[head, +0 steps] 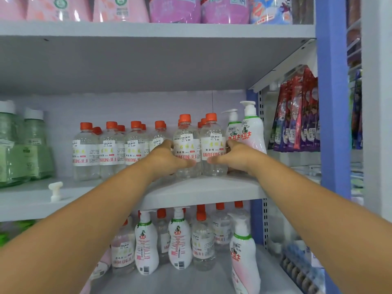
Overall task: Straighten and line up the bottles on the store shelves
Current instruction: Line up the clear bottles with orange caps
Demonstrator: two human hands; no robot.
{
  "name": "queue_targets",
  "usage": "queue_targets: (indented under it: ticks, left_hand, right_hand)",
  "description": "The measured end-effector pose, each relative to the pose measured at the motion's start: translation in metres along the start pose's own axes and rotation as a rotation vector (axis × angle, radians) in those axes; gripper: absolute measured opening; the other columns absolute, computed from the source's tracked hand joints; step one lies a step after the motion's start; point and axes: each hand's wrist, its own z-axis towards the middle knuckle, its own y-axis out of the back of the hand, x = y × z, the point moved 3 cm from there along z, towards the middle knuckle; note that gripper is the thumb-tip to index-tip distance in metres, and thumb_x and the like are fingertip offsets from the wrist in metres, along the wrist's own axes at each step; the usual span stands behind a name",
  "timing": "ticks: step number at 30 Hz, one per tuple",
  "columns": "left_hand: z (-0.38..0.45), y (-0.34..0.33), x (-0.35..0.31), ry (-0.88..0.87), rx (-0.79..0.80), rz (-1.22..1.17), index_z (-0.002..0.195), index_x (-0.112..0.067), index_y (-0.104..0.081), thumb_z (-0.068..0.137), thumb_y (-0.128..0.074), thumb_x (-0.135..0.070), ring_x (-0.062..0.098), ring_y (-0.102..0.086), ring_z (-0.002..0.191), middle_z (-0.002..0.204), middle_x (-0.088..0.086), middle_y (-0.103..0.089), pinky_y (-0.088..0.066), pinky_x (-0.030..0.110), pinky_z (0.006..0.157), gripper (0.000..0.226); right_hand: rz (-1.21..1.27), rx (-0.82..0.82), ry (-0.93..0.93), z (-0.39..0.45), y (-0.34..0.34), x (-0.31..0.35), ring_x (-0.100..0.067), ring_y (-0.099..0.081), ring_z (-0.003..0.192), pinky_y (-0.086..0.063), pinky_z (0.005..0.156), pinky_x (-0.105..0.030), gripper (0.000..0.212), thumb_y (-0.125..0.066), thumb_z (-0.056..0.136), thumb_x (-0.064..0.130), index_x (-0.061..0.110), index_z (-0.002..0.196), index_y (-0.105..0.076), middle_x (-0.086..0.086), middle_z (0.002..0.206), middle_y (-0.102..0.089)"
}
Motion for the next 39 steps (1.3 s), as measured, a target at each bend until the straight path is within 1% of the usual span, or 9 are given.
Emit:
queue_targets:
  ticks: [3,9,11,15,21,30,33,36,39]
  left_hand:
    - [0.001,-0.001,0.0,-0.007,-0.016,0.024,0.131,-0.021,-0.046,0.075,-0.087,-0.049,0.016,-0.068,0.094,0.113,-0.005,-0.066,-0.058,0.034,0.081,0.075]
    - [-0.003,0.0,-0.003,-0.012,-0.03,0.048,0.131,-0.022,-0.043,0.074,-0.086,-0.053,0.013,-0.066,0.094,0.105,-0.009,-0.065,-0.052,0.031,0.075,0.078]
    - [-0.004,0.0,-0.003,-0.001,-0.015,0.013,0.128,-0.024,-0.045,0.076,-0.085,-0.053,0.013,-0.068,0.094,0.108,-0.008,-0.066,-0.058,0.035,0.083,0.072]
    - [-0.004,0.0,-0.004,0.002,-0.006,0.001,0.123,-0.024,-0.049,0.082,-0.082,-0.042,0.015,-0.069,0.094,0.11,-0.005,-0.066,-0.06,0.039,0.09,0.055]
    - [-0.005,0.0,-0.005,0.004,-0.013,-0.013,0.119,-0.027,-0.046,0.08,-0.084,-0.044,0.015,-0.07,0.092,0.109,-0.006,-0.066,-0.06,0.038,0.087,0.058]
    - [-0.005,-0.001,-0.006,0.034,0.029,-0.062,0.122,-0.024,-0.044,0.085,-0.081,-0.041,0.016,-0.068,0.099,0.109,-0.005,-0.063,-0.06,0.038,0.091,0.056]
    - [-0.018,0.005,-0.008,0.073,0.046,-0.093,0.142,-0.015,-0.044,0.084,-0.08,-0.046,0.02,-0.069,0.102,0.117,0.0,-0.064,-0.06,0.039,0.093,0.075]
    - [-0.056,0.023,-0.011,-0.035,-0.109,-0.053,0.151,-0.024,-0.04,0.084,-0.076,-0.056,0.014,-0.066,0.11,0.133,-0.008,-0.062,-0.056,0.033,0.088,0.083]
    - [-0.142,0.037,-0.006,-0.292,-0.311,-0.237,0.134,-0.033,-0.054,0.091,-0.073,-0.04,-0.002,-0.066,0.106,0.121,-0.019,-0.067,-0.053,0.019,0.083,0.048]
  right_hand:
    - [-0.012,0.015,-0.002,0.0,-0.001,0.0,-0.014,-0.056,0.105,-0.041,0.086,-0.026,0.072,-0.084,0.082,0.033,0.018,0.143,-0.046,0.003,0.134,-0.062]
    - [-0.035,0.004,0.004,0.0,-0.001,0.0,-0.016,-0.059,0.109,-0.045,0.084,-0.028,0.074,-0.085,0.08,0.036,0.018,0.141,-0.047,0.003,0.131,-0.063]
    - [-0.012,-0.003,0.004,0.001,-0.001,0.0,-0.016,-0.06,0.109,-0.045,0.085,-0.027,0.073,-0.085,0.08,0.037,0.018,0.14,-0.048,0.003,0.131,-0.063]
    - [0.006,-0.009,0.0,0.002,0.0,0.001,-0.014,-0.059,0.102,-0.043,0.069,-0.021,0.067,-0.084,0.082,0.033,0.018,0.139,-0.05,0.006,0.119,-0.064]
    - [-0.003,-0.013,-0.01,0.002,0.0,-0.001,-0.013,-0.058,0.101,-0.039,0.064,-0.018,0.067,-0.083,0.083,0.034,0.019,0.139,-0.05,0.006,0.123,-0.063]
    - [-0.012,-0.019,-0.019,-0.002,-0.001,0.003,-0.015,-0.06,0.103,-0.045,0.07,-0.023,0.069,-0.084,0.081,0.037,0.019,0.139,-0.049,0.007,0.121,-0.061]
    - [0.002,-0.028,-0.047,-0.016,-0.001,0.009,-0.015,-0.061,0.103,-0.05,0.077,-0.026,0.063,-0.083,0.082,0.039,0.017,0.134,-0.054,0.004,0.12,-0.064]
    - [-0.039,-0.182,-0.037,-0.048,0.005,0.016,-0.017,-0.059,0.109,-0.049,0.084,-0.031,0.075,-0.077,0.085,0.05,0.015,0.145,-0.047,0.005,0.124,-0.059]
    - [0.152,-0.395,0.211,-0.113,-0.002,0.021,-0.007,-0.063,0.107,-0.052,0.081,-0.021,0.063,-0.075,0.089,0.045,0.021,0.142,-0.05,0.008,0.128,-0.063]
